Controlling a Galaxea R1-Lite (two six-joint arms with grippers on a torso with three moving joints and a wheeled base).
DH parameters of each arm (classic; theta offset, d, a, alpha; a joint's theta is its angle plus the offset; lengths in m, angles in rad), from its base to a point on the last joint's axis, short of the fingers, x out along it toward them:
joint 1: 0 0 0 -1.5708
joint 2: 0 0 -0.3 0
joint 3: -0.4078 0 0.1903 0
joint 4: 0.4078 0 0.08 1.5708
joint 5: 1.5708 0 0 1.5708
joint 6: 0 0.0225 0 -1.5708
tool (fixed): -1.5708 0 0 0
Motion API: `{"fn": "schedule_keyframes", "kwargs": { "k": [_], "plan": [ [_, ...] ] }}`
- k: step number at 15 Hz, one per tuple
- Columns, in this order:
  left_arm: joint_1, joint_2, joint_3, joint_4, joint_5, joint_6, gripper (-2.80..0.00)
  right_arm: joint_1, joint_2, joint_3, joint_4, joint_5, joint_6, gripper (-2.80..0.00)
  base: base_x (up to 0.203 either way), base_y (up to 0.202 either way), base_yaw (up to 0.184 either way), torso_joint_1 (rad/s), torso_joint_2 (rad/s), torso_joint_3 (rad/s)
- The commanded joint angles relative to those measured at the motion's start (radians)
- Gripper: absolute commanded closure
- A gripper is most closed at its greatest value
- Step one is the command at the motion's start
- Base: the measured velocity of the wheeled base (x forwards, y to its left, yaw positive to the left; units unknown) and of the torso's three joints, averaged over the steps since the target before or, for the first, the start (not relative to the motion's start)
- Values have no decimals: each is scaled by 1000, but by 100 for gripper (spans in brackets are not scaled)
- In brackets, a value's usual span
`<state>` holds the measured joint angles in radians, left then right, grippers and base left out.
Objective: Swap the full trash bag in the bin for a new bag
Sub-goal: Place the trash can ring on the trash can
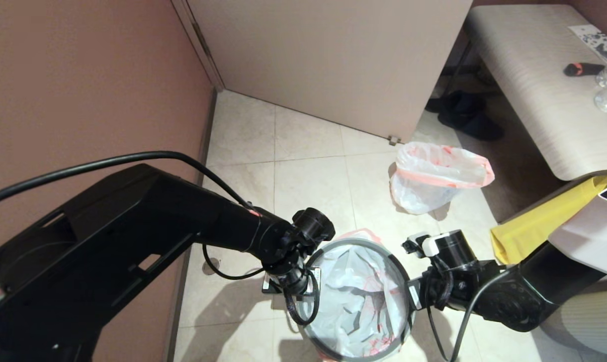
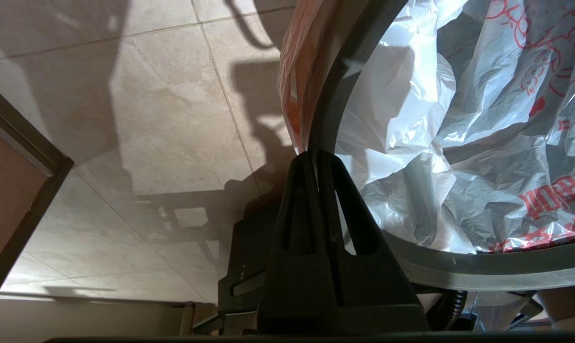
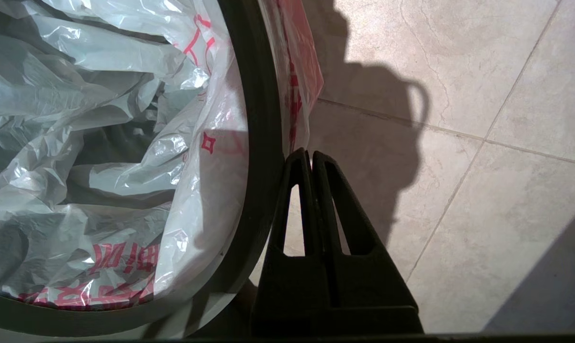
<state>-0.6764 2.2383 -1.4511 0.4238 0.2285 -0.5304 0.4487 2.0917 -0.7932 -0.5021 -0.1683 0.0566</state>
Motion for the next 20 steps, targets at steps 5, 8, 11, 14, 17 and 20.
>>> {"fn": "schedule_keyframes", "kwargs": {
  "k": [5, 8, 11, 14, 17, 20],
  "plan": [
    [-9, 4, -35, 4, 5, -3, 0, -7, -92, 5, 11, -2, -1, 0, 0, 0, 0, 0, 0, 0],
    [-11, 3, -34, 10, 6, -2, 0, -8, -95, 5, 11, -5, -3, 0, 0, 0, 0, 0, 0, 0],
    [-11, 3, -34, 10, 9, 0, 0, 8, -93, 11, 11, -7, -6, 0, 0, 0, 0, 0, 0, 0],
    [-6, 3, -29, 10, 11, 0, 0, 17, -92, 17, 14, -7, -9, 0, 0, 0, 0, 0, 0, 0],
    [-8, 4, -31, 10, 11, -2, 0, 26, -71, 19, 14, -7, -9, 0, 0, 0, 0, 0, 0, 0],
    [-8, -2, -35, 10, 17, 1, 0, 42, -56, 20, 14, -8, -9, 0, 0, 0, 0, 0, 0, 0]
  ]
}}
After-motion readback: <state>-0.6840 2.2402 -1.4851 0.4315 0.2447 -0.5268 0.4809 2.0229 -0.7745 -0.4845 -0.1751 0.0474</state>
